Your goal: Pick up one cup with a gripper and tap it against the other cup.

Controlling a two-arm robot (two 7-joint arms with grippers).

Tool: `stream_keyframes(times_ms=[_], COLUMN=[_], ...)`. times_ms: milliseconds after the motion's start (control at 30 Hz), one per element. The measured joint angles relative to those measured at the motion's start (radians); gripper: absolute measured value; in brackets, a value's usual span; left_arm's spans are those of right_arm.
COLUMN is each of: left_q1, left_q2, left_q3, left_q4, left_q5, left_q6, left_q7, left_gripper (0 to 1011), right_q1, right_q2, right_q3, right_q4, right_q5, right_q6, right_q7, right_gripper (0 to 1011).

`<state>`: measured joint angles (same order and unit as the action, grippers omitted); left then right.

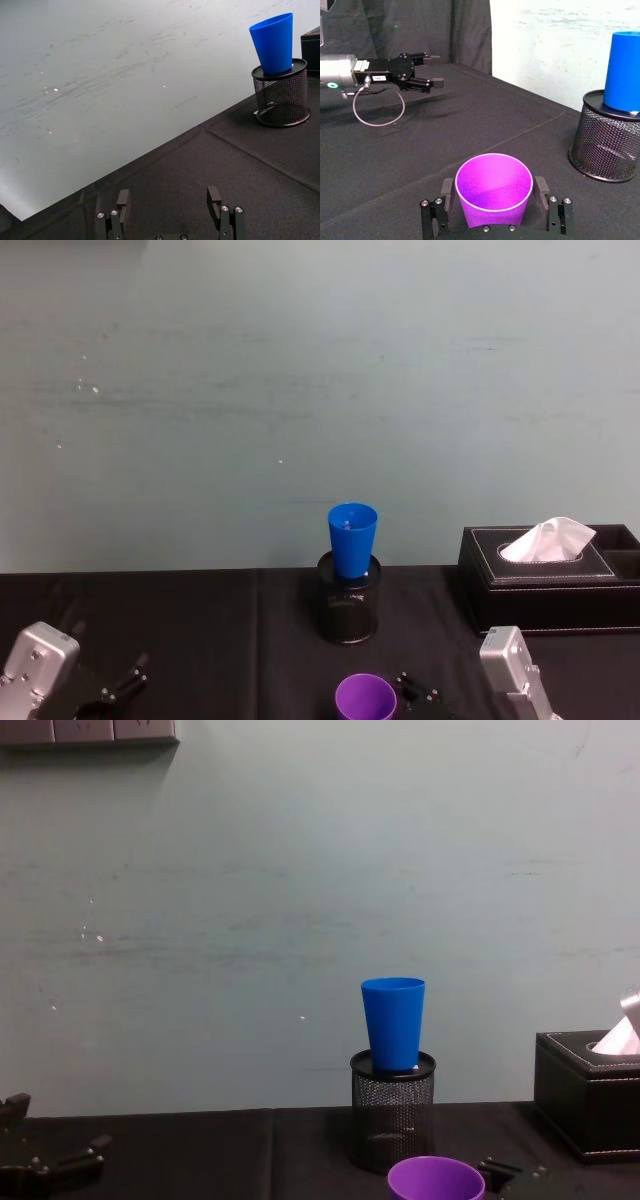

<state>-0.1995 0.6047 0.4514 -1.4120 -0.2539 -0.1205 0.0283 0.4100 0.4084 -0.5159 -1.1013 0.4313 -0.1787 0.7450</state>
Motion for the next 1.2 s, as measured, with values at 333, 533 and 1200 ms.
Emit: stream_keyframes(times_ms=[333,533,1200], left_q1=[0.000,0.000,0.000], left_q2=[0.000,0.000,0.000], left_q3=[0.000,0.000,0.000], left_q4=[0.000,0.000,0.000], left_q5=[0.000,0.000,0.000], left_q6=[0.000,0.000,0.000], left_q7=[0.000,0.000,0.000], left_gripper=[1000,1000,1000], right_q1=[0.012,0.011,0.010], right_q2=[-0.012,-0.011,-0.010], right_q3=[-0.003,-0.003,-0.002], right_q4=[0.018,0.017,0.015], right_q5=[-0.002,-0.002,-0.001], right_q6=[-0.013,-0.013,-0.011], right_q7=[0.005,0.005,0.004], right_gripper=[1003,1003,754])
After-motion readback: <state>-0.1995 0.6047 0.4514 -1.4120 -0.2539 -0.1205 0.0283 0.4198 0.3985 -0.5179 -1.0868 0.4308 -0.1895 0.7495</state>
